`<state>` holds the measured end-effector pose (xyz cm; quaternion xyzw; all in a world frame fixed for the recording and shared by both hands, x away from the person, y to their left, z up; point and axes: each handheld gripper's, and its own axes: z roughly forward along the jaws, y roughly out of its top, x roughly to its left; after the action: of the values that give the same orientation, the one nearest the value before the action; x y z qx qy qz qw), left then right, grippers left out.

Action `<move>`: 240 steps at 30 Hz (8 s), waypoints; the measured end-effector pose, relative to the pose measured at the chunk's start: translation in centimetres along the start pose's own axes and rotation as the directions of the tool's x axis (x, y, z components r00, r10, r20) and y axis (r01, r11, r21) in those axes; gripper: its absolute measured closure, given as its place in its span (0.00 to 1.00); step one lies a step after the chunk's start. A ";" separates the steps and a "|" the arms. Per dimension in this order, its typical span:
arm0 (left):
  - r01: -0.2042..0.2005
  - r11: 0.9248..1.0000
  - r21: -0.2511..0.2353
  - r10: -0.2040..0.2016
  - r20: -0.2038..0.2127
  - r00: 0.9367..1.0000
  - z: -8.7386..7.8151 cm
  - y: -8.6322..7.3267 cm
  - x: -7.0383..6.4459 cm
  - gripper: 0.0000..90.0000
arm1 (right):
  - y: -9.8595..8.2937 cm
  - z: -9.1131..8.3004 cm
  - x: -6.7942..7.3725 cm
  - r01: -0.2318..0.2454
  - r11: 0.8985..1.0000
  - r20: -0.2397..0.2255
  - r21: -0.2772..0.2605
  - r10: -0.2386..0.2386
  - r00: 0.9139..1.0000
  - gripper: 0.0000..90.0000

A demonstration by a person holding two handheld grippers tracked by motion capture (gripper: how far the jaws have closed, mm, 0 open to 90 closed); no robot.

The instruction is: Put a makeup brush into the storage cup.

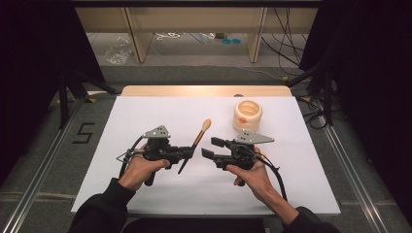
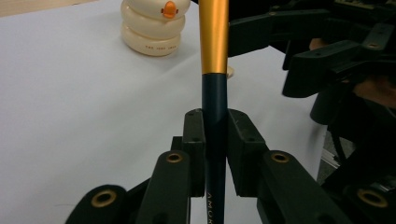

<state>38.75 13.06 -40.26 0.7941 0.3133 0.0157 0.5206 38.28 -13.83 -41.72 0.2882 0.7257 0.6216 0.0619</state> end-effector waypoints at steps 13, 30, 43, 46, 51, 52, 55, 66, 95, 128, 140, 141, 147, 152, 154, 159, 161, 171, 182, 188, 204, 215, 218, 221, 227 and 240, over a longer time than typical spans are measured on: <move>-0.018 1.000 0.001 0.018 0.010 1.000 0.3 0.2 -1.2 0.87 | 0.3 0.7 -0.2 -0.066 0.997 -0.061 -0.041 0.064 0.996 0.59; -0.031 0.999 -0.020 0.031 0.025 0.999 0.9 0.2 -2.0 0.87 | 0.4 1.0 -0.1 -0.103 0.994 -0.117 -0.042 0.097 0.988 0.81; -0.083 0.996 -0.027 0.084 0.016 0.996 1.0 0.1 -2.2 0.67 | 0.8 1.1 0.3 -0.081 0.996 -0.131 -0.031 0.076 0.988 0.86; -0.105 0.994 -0.017 0.105 0.000 0.994 0.8 -0.1 -2.3 0.59 | 0.8 1.0 0.4 -0.065 0.997 -0.122 -0.030 0.061 0.991 0.86; -0.134 0.991 -0.001 0.134 -0.036 0.990 0.0 -1.5 -2.5 0.45 | 1.1 0.7 0.1 -0.031 0.999 -0.090 -0.028 0.029 0.996 0.86; -0.132 0.991 0.002 0.132 -0.049 0.990 -0.2 -1.9 -2.4 0.43 | 1.1 0.7 -0.1 -0.011 0.999 -0.081 -0.040 0.008 0.997 0.86; -0.121 0.993 0.007 0.121 -0.063 0.991 -0.6 -2.4 -2.1 0.40 | 1.3 0.4 -0.2 -0.007 0.999 -0.071 -0.039 0.004 0.997 0.86; -0.112 0.994 0.009 0.112 -0.169 0.979 -2.7 -5.0 -1.0 0.30 | 1.6 -0.2 -0.8 0.030 0.999 -0.022 -0.026 -0.030 0.999 0.86; -0.109 0.994 0.014 0.109 -0.270 0.957 -3.5 -8.1 -1.2 0.19 | 2.9 -1.3 -2.8 0.044 0.998 0.048 -0.038 -0.042 0.998 0.86; -0.126 0.992 0.020 0.127 -0.287 0.949 -3.7 -8.4 -1.4 0.19 | 6.4 -2.9 -6.8 0.042 0.995 0.182 -0.089 -0.025 0.983 0.86; -0.123 0.992 0.021 0.123 -0.288 0.950 -3.6 -8.4 -1.2 0.19 | 7.7 -4.4 -9.0 0.040 0.992 0.249 -0.123 -0.008 0.969 0.86; -0.119 0.993 0.021 0.120 -0.285 0.951 -3.6 -8.4 -1.2 0.19 | 7.7 -4.4 -9.0 0.040 0.992 0.249 -0.123 -0.008 0.969 0.86; -0.101 0.995 0.019 0.102 -0.289 0.952 -3.5 -8.5 -1.3 0.19 | 8.3 -4.9 -10.2 0.019 0.990 0.264 -0.141 0.019 0.964 0.86; -0.107 0.994 0.021 0.109 -0.285 0.952 -3.5 -8.5 -1.3 0.19 | 8.6 -5.1 -10.7 0.024 0.990 0.291 -0.141 0.018 0.957 0.86; -0.108 0.994 0.021 0.110 -0.286 0.952 -3.5 -8.4 -1.3 0.19 | 8.6 -5.1 -10.8 0.024 0.989 0.296 -0.145 0.020 0.955 0.86; -0.108 0.994 0.025 0.111 -0.279 0.954 -3.4 -8.5 -1.3 0.19 | 9.0 -5.4 -11.6 0.023 0.982 0.311 -0.186 0.036 0.950 0.86; -0.110 0.994 0.026 0.113 -0.280 0.953 -3.4 -8.4 -1.2 0.19 | 9.3 -5.7 -11.9 0.020 0.984 0.325 -0.177 0.039 0.945 0.86; -0.105 0.994 0.022 0.107 -0.280 0.954 -3.4 -8.5 -1.3 0.19 | 10.3 -5.8 -13.6 0.050 0.977 0.390 -0.208 0.036 0.920 0.86; -0.107 0.994 0.026 0.110 -0.275 0.955 -3.3 -8.5 -1.3 0.19 | 9.4 -5.0 -15.6 0.049 0.985 0.449 -0.165 0.031 0.893 0.86; -0.104 0.994 0.022 0.106 -0.271 0.957 -3.3 -8.5 -1.4 0.19 | 9.1 -4.7 -16.1 0.048 0.987 0.463 -0.151 0.027 0.886 0.86; -0.103 0.994 0.023 0.105 -0.280 0.954 -3.4 -8.5 -1.4 0.19 | 7.9 -3.9 -17.4 0.037 0.992 0.476 -0.121 0.025 0.879 0.86; -0.100 0.995 0.017 0.101 -0.277 0.956 -3.3 -8.5 -1.4 0.19 | 7.4 -3.5 -17.5 0.021 0.995 0.481 -0.093 0.027 0.877 0.86; -0.101 0.995 0.017 0.101 -0.274 0.956 -3.3 -8.5 -1.3 0.19 | 7.3 -3.4 -17.5 0.021 0.996 0.472 -0.089 0.024 0.881 0.86; -0.102 0.994 0.022 0.105 -0.275 0.956 -3.4 -8.5 -1.3 0.19 | 7.1 -3.2 -17.5 0.021 0.997 0.471 -0.077 0.018 0.882 0.86; -0.098 0.995 0.017 0.099 -0.282 0.954 -3.4 -8.5 -1.4 0.19 | 6.6 -2.7 -17.6 0.024 0.998 0.470 -0.055 0.005 0.882 0.86; -0.103 0.994 0.028 0.106 -0.279 0.954 -3.4 -8.5 -1.3 0.19 | 5.6 -2.4 -18.0 -0.011 1.000 0.469 -0.018 0.018 0.883 0.86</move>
<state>32.40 17.43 -45.45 0.8028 0.3415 0.1533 0.4641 54.03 -24.47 -40.81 0.4350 0.6824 0.5394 0.2329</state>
